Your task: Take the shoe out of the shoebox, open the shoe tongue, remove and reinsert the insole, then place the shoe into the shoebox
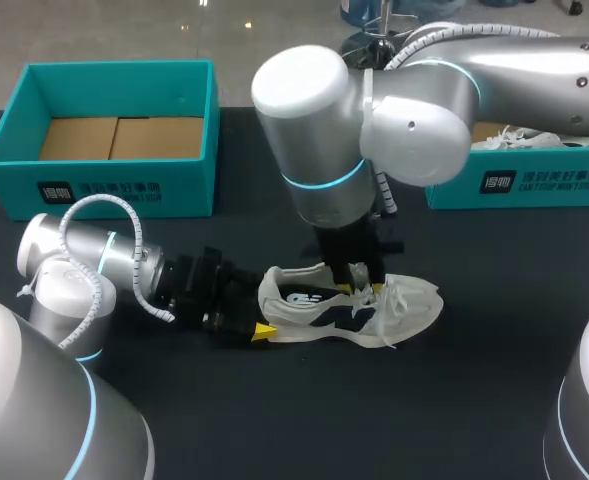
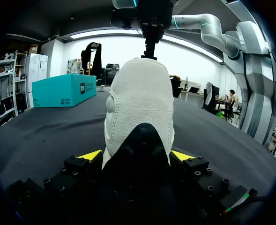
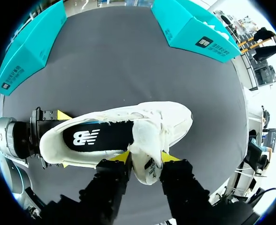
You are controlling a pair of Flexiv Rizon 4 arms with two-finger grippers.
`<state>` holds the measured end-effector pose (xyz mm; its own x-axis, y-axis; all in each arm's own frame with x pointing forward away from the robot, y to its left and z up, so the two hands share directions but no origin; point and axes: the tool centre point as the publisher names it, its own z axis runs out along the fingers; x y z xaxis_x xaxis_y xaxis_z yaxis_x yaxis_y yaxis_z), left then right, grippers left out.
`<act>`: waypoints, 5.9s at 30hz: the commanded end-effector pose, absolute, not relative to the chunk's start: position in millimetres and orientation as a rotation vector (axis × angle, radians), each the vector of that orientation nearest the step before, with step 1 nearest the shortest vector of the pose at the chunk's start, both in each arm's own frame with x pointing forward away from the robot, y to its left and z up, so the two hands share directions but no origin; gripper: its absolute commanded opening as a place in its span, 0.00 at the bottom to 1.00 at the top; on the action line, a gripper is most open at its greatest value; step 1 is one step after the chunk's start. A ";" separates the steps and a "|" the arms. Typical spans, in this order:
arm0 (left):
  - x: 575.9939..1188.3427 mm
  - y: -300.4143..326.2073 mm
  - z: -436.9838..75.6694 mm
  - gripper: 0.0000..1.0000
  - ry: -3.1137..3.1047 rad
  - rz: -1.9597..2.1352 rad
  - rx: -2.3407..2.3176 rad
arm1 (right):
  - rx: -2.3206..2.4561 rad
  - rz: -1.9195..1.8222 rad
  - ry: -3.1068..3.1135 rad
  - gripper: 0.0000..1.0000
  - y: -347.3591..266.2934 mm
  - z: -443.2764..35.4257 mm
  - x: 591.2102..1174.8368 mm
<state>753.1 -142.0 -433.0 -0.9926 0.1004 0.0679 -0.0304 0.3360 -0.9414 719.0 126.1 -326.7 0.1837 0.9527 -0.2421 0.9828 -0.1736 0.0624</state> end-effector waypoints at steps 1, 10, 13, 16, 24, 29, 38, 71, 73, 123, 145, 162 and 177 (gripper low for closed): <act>752.5 -143.7 -436.0 0.00 -2.473 1.746 -0.065 | 2.263 -0.190 1.855 0.00 114.8 -316.7 713.2; 752.5 -143.7 -436.0 0.00 -2.473 1.746 -0.065 | 2.267 -0.204 1.827 0.00 99.5 -308.3 721.5; 752.5 -143.7 -436.0 0.00 -2.473 1.746 -0.065 | 2.273 -0.208 1.825 0.00 97.6 -308.8 724.7; 752.5 -143.7 -436.0 0.00 -2.473 1.746 -0.065 | 2.288 -0.212 1.827 0.00 96.6 -310.1 726.7; 752.5 -143.7 -436.0 0.00 -2.473 1.746 -0.065 | 2.293 -0.262 1.814 0.99 96.6 -312.0 727.9; 752.5 -143.7 -436.0 0.00 -2.473 1.746 -0.065 | 2.302 -0.255 1.807 0.49 92.9 -310.8 728.6; 752.5 -143.7 -436.0 0.00 -2.473 1.746 -0.065 | 2.346 -0.262 1.765 0.00 81.0 -312.3 729.6; 752.5 -143.7 -436.0 0.00 -2.473 1.746 -0.065 | 0.735 0.034 2.880 1.00 174.5 -250.4 707.4; 752.5 -143.7 -436.0 0.00 -2.473 1.746 -0.065 | 0.735 0.034 2.880 1.00 174.5 -250.4 707.4; 752.5 -143.7 -436.0 0.00 -2.473 1.746 -0.065 | 0.294 -0.040 3.229 1.00 169.1 -270.5 729.6; 752.5 -143.7 -436.0 0.00 -2.473 1.746 -0.065 | 0.420 -0.013 3.242 0.00 173.4 -318.1 737.5; 752.5 -143.7 -436.0 0.00 -2.473 1.746 -0.065 | 0.469 -0.116 3.191 0.00 161.0 -346.8 755.2; 752.5 -143.7 -436.0 0.00 -2.473 1.746 -0.065 | 0.546 -0.208 3.107 0.00 165.6 -366.8 770.7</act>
<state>753.2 -142.0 -433.1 -0.9926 0.1004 0.0680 -0.0305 0.3360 -0.9414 769.6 157.4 -359.1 -0.9413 0.3376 0.0026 0.3348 0.9345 -0.1207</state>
